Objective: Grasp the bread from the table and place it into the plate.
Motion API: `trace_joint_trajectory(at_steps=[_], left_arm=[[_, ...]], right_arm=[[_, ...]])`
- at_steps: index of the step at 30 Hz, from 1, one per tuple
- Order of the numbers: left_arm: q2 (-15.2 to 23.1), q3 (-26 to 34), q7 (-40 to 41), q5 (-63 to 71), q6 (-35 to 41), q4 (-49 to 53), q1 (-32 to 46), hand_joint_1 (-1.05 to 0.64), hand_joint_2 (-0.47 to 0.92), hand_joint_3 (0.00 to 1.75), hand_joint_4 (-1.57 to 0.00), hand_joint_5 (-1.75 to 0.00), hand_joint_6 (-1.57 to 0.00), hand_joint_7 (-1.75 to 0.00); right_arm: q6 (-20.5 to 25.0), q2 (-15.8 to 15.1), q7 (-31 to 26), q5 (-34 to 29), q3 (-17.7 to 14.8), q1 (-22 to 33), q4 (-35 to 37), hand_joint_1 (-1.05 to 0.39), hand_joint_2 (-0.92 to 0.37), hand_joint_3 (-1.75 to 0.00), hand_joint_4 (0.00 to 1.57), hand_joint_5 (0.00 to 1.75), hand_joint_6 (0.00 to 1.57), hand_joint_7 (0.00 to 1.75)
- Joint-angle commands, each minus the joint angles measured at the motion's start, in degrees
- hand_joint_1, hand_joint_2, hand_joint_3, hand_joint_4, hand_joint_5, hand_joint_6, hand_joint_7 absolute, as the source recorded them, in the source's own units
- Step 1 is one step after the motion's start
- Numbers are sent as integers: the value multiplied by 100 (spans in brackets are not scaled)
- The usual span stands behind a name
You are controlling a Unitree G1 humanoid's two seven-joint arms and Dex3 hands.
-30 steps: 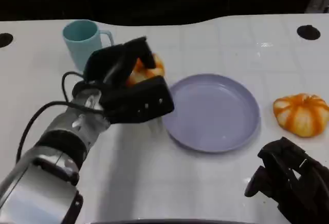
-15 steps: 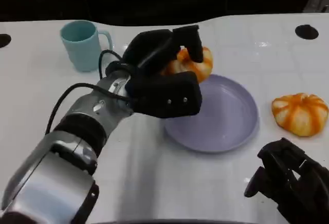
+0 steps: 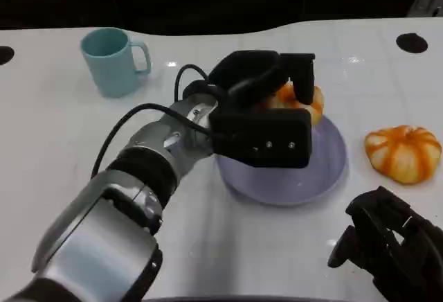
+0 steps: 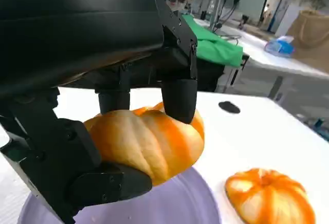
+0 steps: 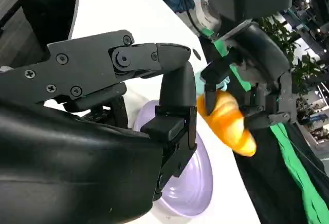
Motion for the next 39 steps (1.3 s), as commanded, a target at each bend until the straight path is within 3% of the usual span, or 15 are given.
trace_joint_trajectory(at_steps=[1, 4, 5, 6, 8, 9, 10, 15, 16, 19, 23, 24, 27, 30, 39], left_arm=[[-166, -204, 133, 246, 434, 127, -226, -16, 56, 95, -90, -175, -68, -173], [-273, -256, 233, 327, 777, 157, -242, -17, 57, 90, -89, -175, -67, -175], [-326, -258, 232, 326, 949, 169, -250, -17, 59, 84, -88, -175, -71, -150], [-369, -261, 232, 327, 1088, 174, -256, -18, 66, 71, -86, -175, -77, -105], [-418, -261, 205, 317, 1220, 169, -249, -18, 74, 52, -83, -175, -88, -54], [-427, -262, 197, 311, 1231, 161, -238, -17, 77, 47, -85, -175, -95, -65], [-431, -262, 191, 306, 1235, 154, -230, -16, 78, 44, -85, -175, -91, -83], [-452, -248, 162, 280, 1241, 153, -189, -15, 78, 45, -83, -175, -77, -126], [-460, -245, 101, 272, 1279, 161, -193, -15, 78, 45, -83, -175, -76, -128], [-471, -242, 7, 258, 1340, 170, -199, -16, 78, 39, -72, -170, -79, -101], [-453, -253, -270, 247, 1398, 182, -223, -16, 78, 38, -71, -169, -80, -96], [-439, -261, -476, 238, 1435, 195, -243, -30, 86, 23, -53, -115, -65, -58], [-407, -320, -894, 277, 1538, 193, -287, -46, 91, 16, -48, -40, -56, -10], [-371, -359, -1206, 285, 1575, 166, -322, -60, 92, 21, -37, -18, -39, -1], [-251, -382, -1682, 273, 1626, 141, -429, -80, 92, 35, -20, -5, -24, 0]], right_arm=[[-6, -16, -53, 1, 7, 47, -109, -52, -92, -22, 58, 170, 54, 141], [-46, -21, -38, -31, 24, 53, -103, -51, -92, -22, 59, 170, 54, 141], [-47, -17, -35, -26, 24, 56, -104, -51, -92, -22, 59, 170, 54, 141], [-40, -11, -44, -20, 22, 59, -109, -51, -92, -23, 59, 170, 54, 141], [-42, -6, -55, -28, 26, 71, -125, -51, -92, -23, 59, 170, 55, 141], [-52, -8, -48, -35, 32, 79, -131, -51, -92, -23, 59, 170, 54, 141], [-60, -9, -41, -39, 36, 84, -135, -51, -92, -23, 59, 170, 54, 141], [-25, -4, -72, -25, 41, 103, -171, -51, -92, -24, 59, 170, 54, 141], [-25, -10, -82, -41, 49, 106, -181, -51, -92, -24, 59, 170, 54, 141], [-26, -23, -104, -61, 64, 111, -198, -51, -92, -24, 59, 170, 54, 141], [-36, -25, -103, -47, 66, 111, -191, -51, -92, -25, 59, 169, 54, 141], [-42, -23, -96, -39, 63, 111, -185, -50, -92, -25, 58, 169, 54, 141], [-28, -22, -100, -24, 57, 109, -187, -50, -92, -25, 58, 170, 54, 141], [-27, -29, -67, 12, 34, 98, -160, -51, -92, -24, 58, 171, 53, 142], [-42, -62, -18, 24, 2, 66, -117, -51, -92, -25, 56, 172, 52, 144]])
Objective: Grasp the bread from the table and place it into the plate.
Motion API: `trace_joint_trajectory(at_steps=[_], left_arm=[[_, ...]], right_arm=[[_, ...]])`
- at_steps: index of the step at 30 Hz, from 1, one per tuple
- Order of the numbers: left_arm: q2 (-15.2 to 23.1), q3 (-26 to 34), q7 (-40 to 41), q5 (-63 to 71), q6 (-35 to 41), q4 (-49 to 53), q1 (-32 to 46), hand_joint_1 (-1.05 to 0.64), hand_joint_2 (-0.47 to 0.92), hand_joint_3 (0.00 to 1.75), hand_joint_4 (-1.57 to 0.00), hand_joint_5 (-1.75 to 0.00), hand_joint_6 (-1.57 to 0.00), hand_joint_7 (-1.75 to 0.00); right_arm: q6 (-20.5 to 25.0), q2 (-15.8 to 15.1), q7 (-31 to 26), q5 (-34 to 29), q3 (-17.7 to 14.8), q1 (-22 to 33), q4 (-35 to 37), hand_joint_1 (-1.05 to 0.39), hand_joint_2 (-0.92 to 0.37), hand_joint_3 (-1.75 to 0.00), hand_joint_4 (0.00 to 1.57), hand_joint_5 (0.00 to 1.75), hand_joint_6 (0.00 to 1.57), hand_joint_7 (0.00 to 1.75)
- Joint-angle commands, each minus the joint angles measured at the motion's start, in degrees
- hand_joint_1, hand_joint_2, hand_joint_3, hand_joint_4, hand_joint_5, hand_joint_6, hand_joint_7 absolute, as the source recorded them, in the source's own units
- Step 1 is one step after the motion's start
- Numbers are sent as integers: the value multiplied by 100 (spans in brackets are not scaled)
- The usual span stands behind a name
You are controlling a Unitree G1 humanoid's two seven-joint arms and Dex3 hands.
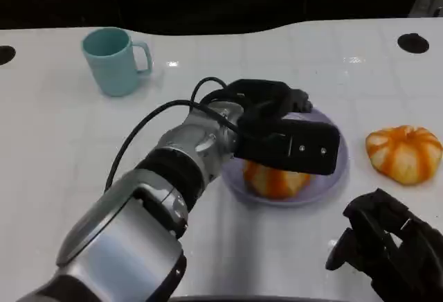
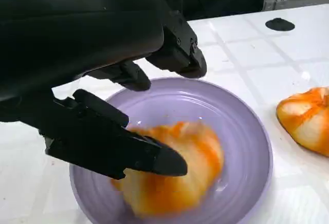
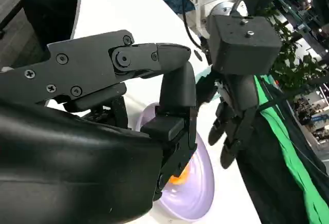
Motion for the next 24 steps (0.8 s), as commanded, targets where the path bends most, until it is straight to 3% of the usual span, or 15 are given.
trace_joint_trajectory(at_steps=[1, 6, 15, 24], left_arm=[[169, 2, -394, -33, 50, -29, -226, -84, 92, 37, -17, -3, -22, 0], [347, 252, -733, -312, -83, -136, -204, -91, 92, 42, -12, 0, -16, 0], [669, 980, -1126, -1148, -493, -501, 148, -86, 92, 44, -16, -3, -19, -2], [833, 2257, -1805, -2801, -1349, -1077, 1165, -71, 92, 39, -42, -20, -42, -11]], right_arm=[[-31, -76, 53, 50, -80, -25, -14, -51, -92, -25, 56, 172, 52, 144], [-72, -95, 110, 6, -98, -61, 40, -52, -92, -25, 56, 173, 52, 145], [-60, -74, 108, -3, -110, -77, 59, -52, -92, -25, 57, 174, 52, 144], [-20, -61, 92, 22, -124, -111, 86, -53, -92, -24, 57, 175, 51, 148]])
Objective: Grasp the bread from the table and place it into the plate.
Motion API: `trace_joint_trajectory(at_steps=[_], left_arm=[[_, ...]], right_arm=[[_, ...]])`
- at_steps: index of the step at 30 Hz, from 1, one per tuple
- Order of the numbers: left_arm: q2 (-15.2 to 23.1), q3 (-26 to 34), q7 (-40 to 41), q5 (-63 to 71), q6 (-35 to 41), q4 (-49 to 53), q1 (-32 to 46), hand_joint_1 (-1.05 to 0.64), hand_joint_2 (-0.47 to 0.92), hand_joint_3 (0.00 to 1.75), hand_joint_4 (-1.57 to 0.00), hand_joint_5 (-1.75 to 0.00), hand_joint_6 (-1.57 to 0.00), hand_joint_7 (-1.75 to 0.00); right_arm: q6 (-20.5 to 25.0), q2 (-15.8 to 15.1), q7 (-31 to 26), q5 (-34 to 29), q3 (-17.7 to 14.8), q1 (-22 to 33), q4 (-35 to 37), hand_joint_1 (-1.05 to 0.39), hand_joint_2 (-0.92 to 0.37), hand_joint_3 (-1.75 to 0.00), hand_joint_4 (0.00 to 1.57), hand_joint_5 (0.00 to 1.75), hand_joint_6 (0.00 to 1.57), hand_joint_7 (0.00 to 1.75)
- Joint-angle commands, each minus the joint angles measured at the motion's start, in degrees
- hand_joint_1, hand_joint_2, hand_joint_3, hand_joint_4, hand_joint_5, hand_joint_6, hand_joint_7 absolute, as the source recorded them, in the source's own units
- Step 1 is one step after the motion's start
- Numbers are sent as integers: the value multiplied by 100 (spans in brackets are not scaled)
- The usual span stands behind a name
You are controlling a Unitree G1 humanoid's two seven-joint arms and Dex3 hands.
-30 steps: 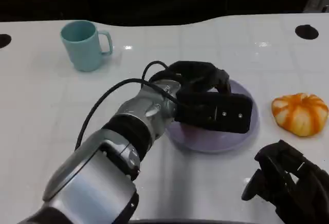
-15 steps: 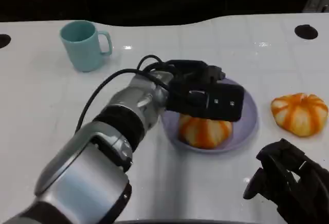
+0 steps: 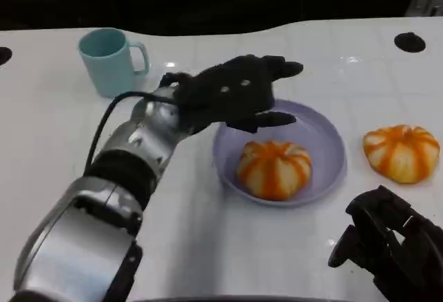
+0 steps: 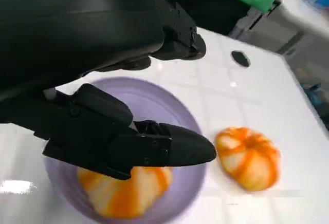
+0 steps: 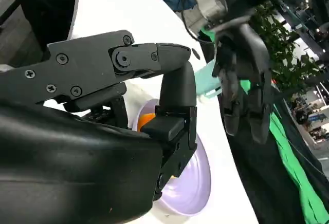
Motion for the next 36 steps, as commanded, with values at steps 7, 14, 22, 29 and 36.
trace_joint_trajectory(at_steps=[7, 14, 22, 29, 36], left_arm=[[-142, 1310, -750, -1981, 45, -1343, 1429, -63, 92, 37, -42, -86, -61, -13], [-463, 1747, -507, -3057, 1347, -3404, 2797, -58, 92, 41, -54, -140, -58, -84], [-383, 1900, -269, -4040, 3377, -5718, 4175, -62, 92, 46, -70, -174, -54, -159], [-441, 2096, 315, -4826, 4739, -7165, 5197, -58, 92, 44, -82, -175, -54, -174], [-474, 2124, 509, -5199, 5154, -7796, 5874, -54, 92, 50, -81, -175, -53, -175]], right_arm=[[3, -43, -30, 14, -36, -31, -20, -52, -92, -24, 58, 175, 52, 147], [14, -50, -28, 24, -45, -53, -5, -52, -92, -25, 57, 175, 51, 147], [61, -58, -68, 7, -37, -63, -33, -52, -92, -26, 56, 175, 50, 148], [95, -67, -77, 19, -51, -56, -70, -52, -92, -25, 57, 174, 51, 146], [73, -67, -59, -19, -34, -66, -61, -51, -92, -27, 57, 174, 51, 146]])
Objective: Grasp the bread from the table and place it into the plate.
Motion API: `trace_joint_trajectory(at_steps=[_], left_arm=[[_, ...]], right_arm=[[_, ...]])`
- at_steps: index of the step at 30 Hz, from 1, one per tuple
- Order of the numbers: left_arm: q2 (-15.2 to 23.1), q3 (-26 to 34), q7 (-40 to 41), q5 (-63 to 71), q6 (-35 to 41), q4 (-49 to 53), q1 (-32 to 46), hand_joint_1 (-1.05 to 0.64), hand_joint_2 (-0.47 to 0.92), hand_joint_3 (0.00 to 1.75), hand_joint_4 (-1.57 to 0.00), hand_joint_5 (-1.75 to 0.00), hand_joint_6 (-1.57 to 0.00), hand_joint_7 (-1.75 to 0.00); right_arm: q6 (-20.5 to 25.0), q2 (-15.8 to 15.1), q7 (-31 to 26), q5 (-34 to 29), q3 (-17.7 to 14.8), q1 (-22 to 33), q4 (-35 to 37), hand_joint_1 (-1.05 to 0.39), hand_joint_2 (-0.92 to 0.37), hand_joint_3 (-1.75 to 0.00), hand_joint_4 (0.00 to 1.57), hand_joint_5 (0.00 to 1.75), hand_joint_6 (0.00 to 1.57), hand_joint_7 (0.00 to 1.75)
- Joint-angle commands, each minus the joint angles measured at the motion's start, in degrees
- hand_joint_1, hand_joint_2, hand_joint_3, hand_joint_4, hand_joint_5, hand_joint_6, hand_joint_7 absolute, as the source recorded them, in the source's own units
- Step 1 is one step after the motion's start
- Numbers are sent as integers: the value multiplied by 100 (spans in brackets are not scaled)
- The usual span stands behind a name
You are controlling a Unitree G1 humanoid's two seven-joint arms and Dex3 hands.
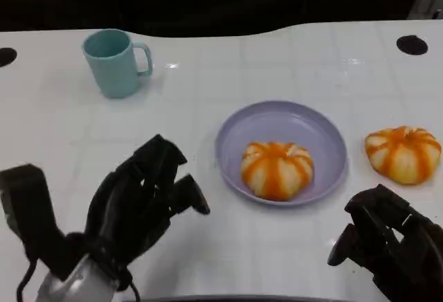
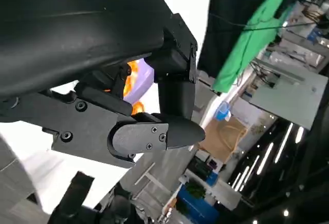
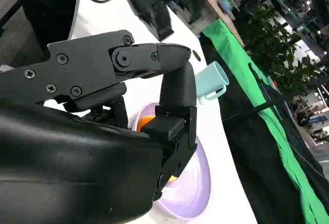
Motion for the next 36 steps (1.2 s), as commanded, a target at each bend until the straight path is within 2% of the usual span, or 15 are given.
trace_joint_trajectory(at_steps=[1, 18, 23, 36], left_arm=[[8, 85, 159, -237, 195, -249, 299, -54, 92, 50, -81, -175, -53, -175], [18, -23, 350, -360, 459, -511, 978, -62, 92, 38, -81, -175, -56, -175], [-12, -63, 445, -386, 484, -611, 1129, -59, 92, 37, -81, -175, -55, -175], [63, -55, 343, -180, 148, -297, 957, -61, 92, 35, -81, -175, -53, -175]], right_arm=[[-14, -61, -27, -15, -26, -12, -59, -51, -92, -27, 57, 174, 51, 146], [24, -128, 26, 55, -86, 21, -114, -52, -92, -27, 56, 174, 51, 144], [9, -144, 25, 53, -94, 44, -128, -51, -92, -28, 55, 175, 49, 145], [-45, -143, 47, 32, -90, 8, -52, -51, -92, -28, 55, 175, 50, 146]])
